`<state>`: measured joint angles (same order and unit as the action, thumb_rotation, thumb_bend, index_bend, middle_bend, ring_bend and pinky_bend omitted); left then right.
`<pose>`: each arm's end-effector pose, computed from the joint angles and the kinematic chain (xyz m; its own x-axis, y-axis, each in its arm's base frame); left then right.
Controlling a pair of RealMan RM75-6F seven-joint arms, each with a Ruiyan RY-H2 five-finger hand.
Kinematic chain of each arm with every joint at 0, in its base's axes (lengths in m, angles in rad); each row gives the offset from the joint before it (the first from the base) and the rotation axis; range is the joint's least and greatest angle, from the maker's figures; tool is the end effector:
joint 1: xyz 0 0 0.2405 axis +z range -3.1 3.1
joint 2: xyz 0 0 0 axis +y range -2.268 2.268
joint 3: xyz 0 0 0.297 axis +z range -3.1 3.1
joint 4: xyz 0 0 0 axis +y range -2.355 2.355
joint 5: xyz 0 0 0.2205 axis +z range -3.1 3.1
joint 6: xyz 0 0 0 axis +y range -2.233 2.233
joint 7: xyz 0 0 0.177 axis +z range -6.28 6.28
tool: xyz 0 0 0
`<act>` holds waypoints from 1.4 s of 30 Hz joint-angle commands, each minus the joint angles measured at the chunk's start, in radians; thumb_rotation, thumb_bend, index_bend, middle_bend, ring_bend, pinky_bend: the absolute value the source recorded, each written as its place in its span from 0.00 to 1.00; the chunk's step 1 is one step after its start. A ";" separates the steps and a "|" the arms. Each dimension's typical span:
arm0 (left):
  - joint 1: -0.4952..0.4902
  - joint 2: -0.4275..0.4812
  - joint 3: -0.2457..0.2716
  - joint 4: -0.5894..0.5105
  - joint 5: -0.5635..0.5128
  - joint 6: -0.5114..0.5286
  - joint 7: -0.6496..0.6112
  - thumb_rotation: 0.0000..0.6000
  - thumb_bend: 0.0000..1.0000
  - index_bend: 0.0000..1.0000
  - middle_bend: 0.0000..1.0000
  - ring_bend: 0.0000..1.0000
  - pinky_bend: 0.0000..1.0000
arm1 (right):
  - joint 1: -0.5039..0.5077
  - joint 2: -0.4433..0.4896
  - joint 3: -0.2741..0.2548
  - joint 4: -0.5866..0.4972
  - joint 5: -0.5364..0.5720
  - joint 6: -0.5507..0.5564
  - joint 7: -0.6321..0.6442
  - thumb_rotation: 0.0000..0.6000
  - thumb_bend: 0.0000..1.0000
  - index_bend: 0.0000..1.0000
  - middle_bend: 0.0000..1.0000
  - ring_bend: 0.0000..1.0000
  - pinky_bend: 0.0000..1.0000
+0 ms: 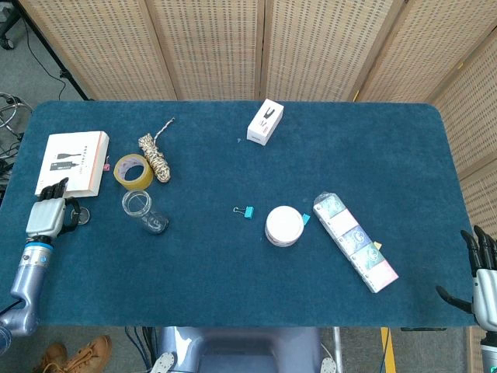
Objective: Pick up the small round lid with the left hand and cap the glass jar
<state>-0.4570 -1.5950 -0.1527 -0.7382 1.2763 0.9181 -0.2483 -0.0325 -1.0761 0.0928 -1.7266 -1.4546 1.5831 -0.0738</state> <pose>-0.4336 0.3937 0.0590 0.4063 0.2034 0.8908 0.8933 0.1165 -0.4341 -0.3513 -0.1840 0.1976 0.4026 0.0829 0.9116 -0.9106 0.1382 0.3896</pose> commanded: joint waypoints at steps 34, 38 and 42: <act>0.022 0.522 -0.089 -0.899 0.162 0.322 0.119 1.00 0.50 0.62 0.00 0.00 0.00 | -0.006 0.010 0.002 -0.008 -0.004 0.013 0.019 1.00 0.00 0.04 0.00 0.00 0.00; 0.001 0.546 -0.105 -0.976 0.167 0.324 0.176 1.00 0.50 0.62 0.00 0.00 0.00 | -0.008 0.012 0.005 -0.010 -0.004 0.019 0.024 1.00 0.00 0.04 0.00 0.00 0.00; -0.021 0.551 -0.120 -1.020 0.148 0.313 0.215 1.00 0.50 0.62 0.00 0.00 0.00 | -0.009 0.016 0.006 -0.009 0.000 0.017 0.032 1.00 0.00 0.04 0.00 0.00 0.00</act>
<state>-0.4675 -1.0503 -0.2636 -1.7452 1.4305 1.2340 -0.0457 -0.0416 -1.0604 0.0987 -1.7352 -1.4548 1.6006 -0.0421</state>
